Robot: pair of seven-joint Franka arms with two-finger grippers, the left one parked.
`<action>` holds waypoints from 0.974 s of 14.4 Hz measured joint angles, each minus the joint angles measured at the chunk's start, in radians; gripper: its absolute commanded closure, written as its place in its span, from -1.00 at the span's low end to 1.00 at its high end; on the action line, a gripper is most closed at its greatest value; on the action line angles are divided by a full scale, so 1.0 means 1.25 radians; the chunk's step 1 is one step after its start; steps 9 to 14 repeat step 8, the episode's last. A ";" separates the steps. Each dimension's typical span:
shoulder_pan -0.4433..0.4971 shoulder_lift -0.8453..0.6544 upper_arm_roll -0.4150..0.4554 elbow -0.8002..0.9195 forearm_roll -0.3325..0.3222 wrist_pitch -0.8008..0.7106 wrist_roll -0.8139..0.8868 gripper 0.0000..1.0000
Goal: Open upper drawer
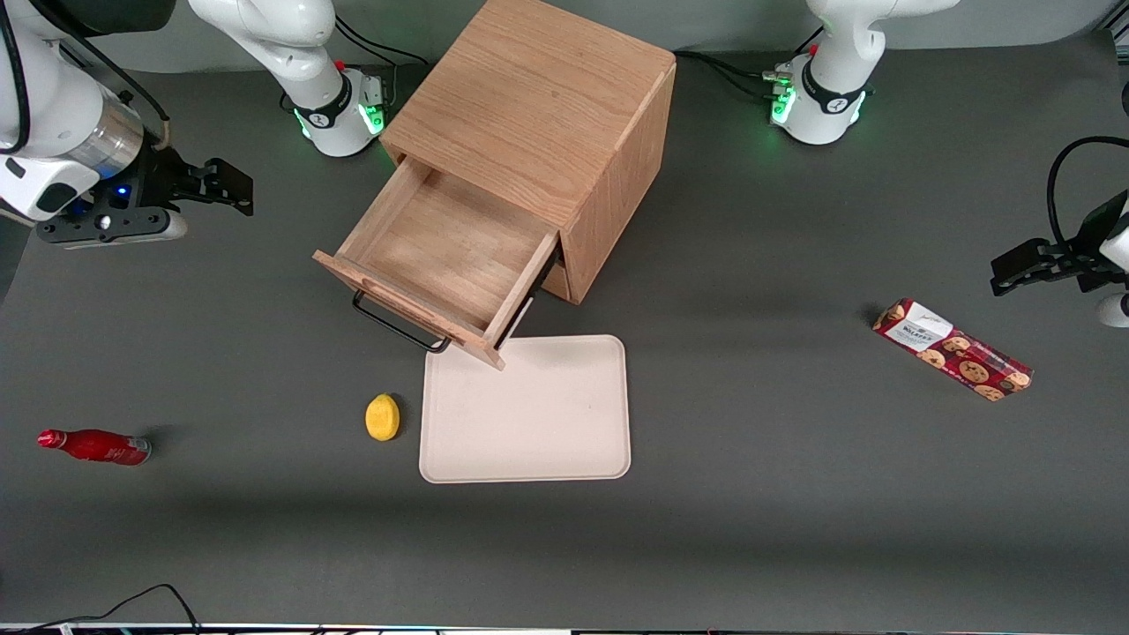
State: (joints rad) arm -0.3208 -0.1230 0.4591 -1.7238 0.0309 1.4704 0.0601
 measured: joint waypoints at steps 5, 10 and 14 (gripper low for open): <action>0.222 -0.010 -0.201 0.002 -0.009 0.002 0.091 -1.00; 0.289 -0.016 -0.296 0.008 -0.009 0.002 0.104 -1.00; 0.289 -0.016 -0.296 0.008 -0.009 0.002 0.104 -1.00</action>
